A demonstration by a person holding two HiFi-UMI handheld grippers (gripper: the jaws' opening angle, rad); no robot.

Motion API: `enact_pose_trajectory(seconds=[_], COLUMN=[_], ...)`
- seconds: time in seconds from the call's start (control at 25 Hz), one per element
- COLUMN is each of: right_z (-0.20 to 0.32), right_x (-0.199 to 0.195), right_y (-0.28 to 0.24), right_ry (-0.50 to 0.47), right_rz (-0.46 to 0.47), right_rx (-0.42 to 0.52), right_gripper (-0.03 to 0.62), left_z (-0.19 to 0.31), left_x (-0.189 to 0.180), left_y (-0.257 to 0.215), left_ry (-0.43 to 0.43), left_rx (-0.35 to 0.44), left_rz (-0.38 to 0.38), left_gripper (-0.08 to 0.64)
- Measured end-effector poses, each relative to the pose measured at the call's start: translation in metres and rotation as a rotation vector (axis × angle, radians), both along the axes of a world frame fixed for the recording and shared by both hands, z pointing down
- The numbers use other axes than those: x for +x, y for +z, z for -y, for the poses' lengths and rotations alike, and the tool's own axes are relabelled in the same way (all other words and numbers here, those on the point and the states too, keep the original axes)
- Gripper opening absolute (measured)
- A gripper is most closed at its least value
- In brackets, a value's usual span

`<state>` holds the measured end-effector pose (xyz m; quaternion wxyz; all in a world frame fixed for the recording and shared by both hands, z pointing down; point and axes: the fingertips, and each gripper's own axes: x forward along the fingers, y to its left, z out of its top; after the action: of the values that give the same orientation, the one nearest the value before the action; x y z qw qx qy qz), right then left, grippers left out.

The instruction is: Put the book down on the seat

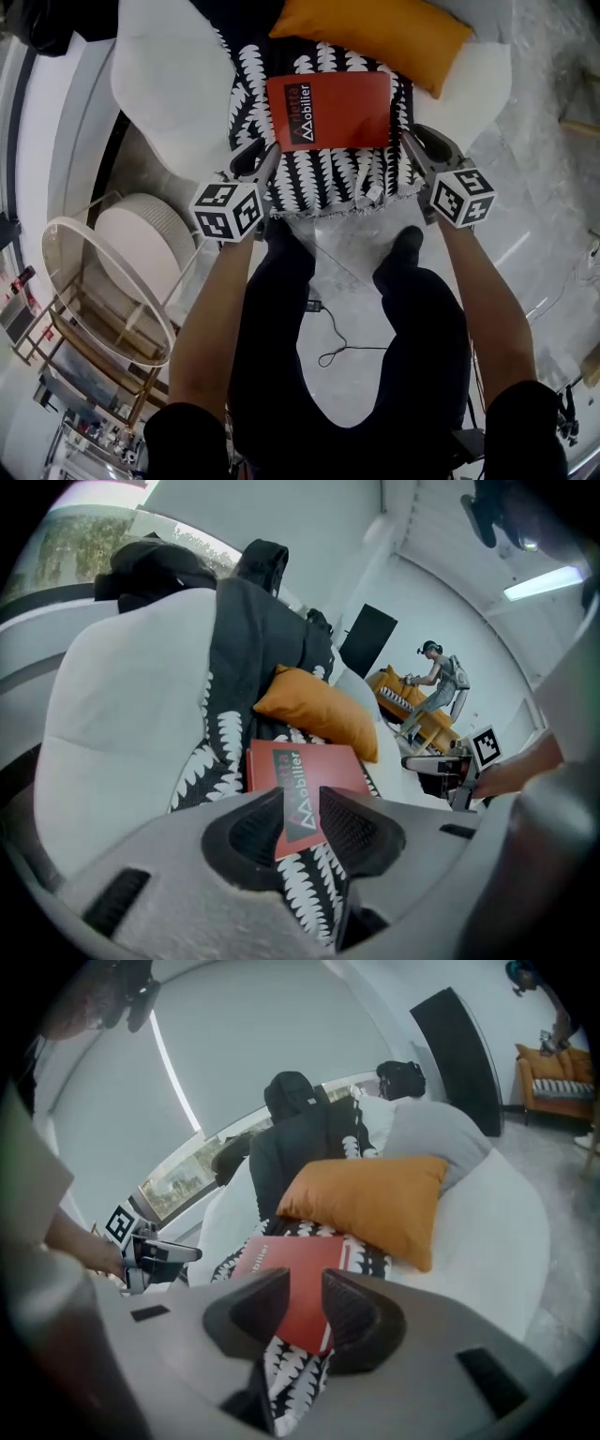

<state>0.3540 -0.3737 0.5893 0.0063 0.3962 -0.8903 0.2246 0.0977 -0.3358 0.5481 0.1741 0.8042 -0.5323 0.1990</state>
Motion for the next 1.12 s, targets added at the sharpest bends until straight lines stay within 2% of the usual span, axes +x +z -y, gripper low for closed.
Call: enact_pose_trajectory(seconds=[0.2,0.36,0.52,0.8,1.0,1.12], right_z=[-0.037,-0.082,-0.118,-0.190,-0.237,-0.266], right_x=[0.021,0.042,0.067,0.109,0.149,0.161], right_y=[-0.103,-0.207,-0.317,-0.479,-0.573,-0.618], right_ry=[-0.032,-0.051,-0.046,-0.030,-0.029,-0.035], right_rz=[0.028,0.093,0.120,0.184,0.170,0.150], right_rx=[0.134,0.254,0.401,0.549,0.664,0.725], right_gripper=[0.114,0.077,0.057,0.038,0.037,0.035], left_z=[-0.029,-0.065,-0.091,-0.167,-0.216,-0.243], left_x=[0.047,0.088,0.122,0.158,0.194,0.207], left_y=[-0.085,-0.176,-0.269,-0.418,-0.501,-0.549], left_ry=[0.070,0.159,0.232,0.324,0.413,0.432], left_rx=[0.054,0.125,0.221,0.378,0.456,0.522], left_rz=[-0.052,-0.050,-0.056,-0.047,-0.043,-0.050], left_gripper=[0.130,0.093,0.066,0.037,0.029,0.029])
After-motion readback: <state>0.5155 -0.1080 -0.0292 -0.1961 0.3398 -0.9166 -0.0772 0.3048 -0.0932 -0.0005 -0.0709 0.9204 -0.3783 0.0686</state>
